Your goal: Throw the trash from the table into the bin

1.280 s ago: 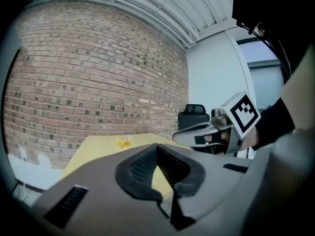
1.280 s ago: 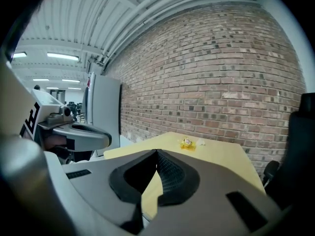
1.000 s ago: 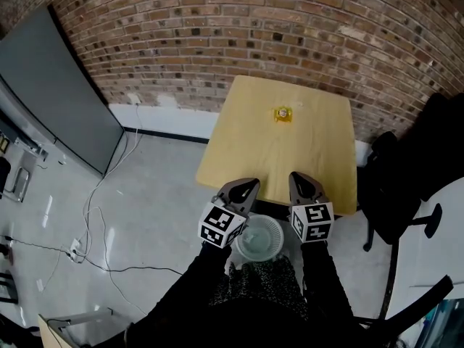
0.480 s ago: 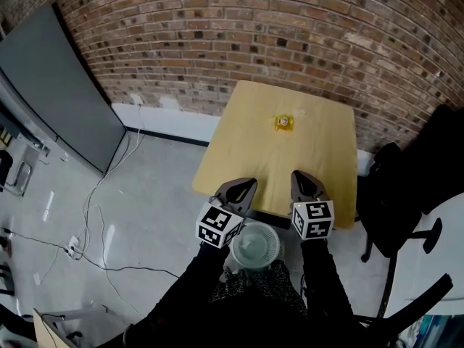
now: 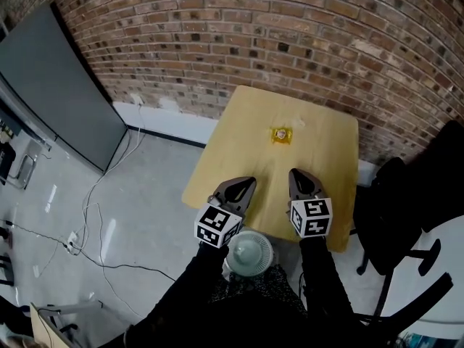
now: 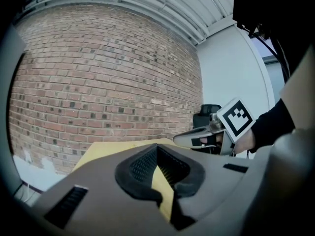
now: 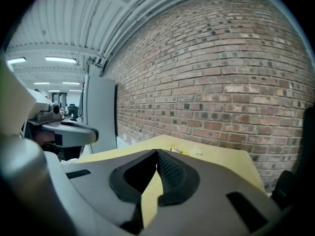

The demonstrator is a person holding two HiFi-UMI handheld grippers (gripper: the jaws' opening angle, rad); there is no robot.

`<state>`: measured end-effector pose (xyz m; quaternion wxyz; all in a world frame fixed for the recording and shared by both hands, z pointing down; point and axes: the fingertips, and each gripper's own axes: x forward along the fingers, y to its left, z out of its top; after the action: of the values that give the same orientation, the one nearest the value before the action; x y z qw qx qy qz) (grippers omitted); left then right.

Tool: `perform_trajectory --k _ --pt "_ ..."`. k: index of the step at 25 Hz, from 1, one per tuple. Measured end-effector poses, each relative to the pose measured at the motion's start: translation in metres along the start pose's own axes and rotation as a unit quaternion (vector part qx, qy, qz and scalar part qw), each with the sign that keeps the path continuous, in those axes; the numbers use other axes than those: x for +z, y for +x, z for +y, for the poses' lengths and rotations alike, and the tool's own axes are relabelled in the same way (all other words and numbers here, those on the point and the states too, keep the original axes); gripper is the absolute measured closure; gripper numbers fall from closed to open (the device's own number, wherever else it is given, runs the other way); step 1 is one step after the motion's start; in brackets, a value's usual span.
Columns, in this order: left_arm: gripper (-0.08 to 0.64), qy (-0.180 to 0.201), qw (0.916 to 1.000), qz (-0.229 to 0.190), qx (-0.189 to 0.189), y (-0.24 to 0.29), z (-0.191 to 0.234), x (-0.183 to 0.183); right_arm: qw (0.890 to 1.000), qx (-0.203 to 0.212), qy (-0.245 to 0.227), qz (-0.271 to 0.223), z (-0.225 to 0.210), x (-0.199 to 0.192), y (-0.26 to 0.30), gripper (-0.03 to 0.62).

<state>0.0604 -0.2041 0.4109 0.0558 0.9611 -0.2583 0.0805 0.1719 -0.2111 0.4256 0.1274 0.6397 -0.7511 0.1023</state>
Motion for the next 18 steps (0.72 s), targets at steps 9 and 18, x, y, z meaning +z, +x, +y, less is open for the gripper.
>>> perform_trajectory --k 9,18 --pt "0.56 -0.001 0.9998 0.007 0.019 0.046 0.015 0.003 1.0 0.028 0.003 0.002 -0.032 -0.002 0.041 0.58" --pt "0.56 -0.005 0.9991 0.016 0.038 0.083 0.028 0.001 0.997 0.08 0.0 0.024 -0.048 -0.014 0.08 0.577"
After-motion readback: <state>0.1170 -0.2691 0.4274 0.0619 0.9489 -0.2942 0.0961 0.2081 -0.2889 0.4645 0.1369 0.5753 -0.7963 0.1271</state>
